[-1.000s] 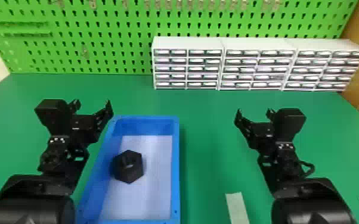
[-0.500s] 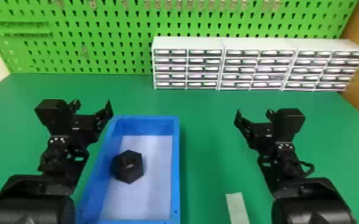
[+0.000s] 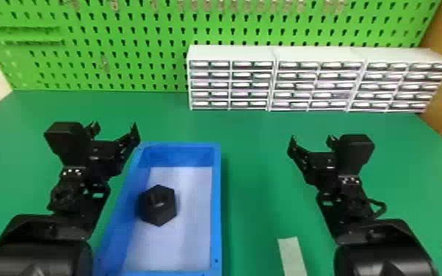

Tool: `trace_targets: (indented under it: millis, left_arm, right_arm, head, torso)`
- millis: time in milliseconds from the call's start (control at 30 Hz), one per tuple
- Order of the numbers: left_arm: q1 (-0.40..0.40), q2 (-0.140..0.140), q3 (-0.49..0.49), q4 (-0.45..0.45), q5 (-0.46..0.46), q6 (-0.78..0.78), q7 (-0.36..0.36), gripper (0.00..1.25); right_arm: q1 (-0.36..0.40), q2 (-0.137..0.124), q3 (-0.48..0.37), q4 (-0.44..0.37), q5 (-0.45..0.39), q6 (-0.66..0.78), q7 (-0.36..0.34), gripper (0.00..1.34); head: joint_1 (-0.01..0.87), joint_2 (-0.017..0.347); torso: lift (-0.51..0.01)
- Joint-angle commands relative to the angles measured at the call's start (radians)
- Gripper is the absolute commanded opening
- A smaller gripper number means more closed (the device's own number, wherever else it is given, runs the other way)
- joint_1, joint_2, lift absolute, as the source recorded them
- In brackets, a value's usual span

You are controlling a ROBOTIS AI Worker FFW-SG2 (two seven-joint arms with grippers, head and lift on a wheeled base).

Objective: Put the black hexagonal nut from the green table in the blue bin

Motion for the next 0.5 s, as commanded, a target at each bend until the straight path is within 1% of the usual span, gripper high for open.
trace_targets:
  millis: [0, 467]
  left_arm:
    - [0.0, 0.0, 0.001, 0.0, 0.0, 0.0, 0.001, 0.88]
    - [0.0, 0.0, -0.002, 0.002, 0.0, 0.0, 0.0, 0.88]
  right_arm:
    - [0.0, -0.001, 0.001, 0.0, 0.0, 0.002, 0.0, 1.0]
    - [-0.002, -0.001, 0.001, 0.0, -0.003, 0.002, 0.0, 1.0]
  head:
    - [0.686, 0.052]
    - [0.686, 0.052]
  torso:
    - [-0.097]
    - [-0.097]
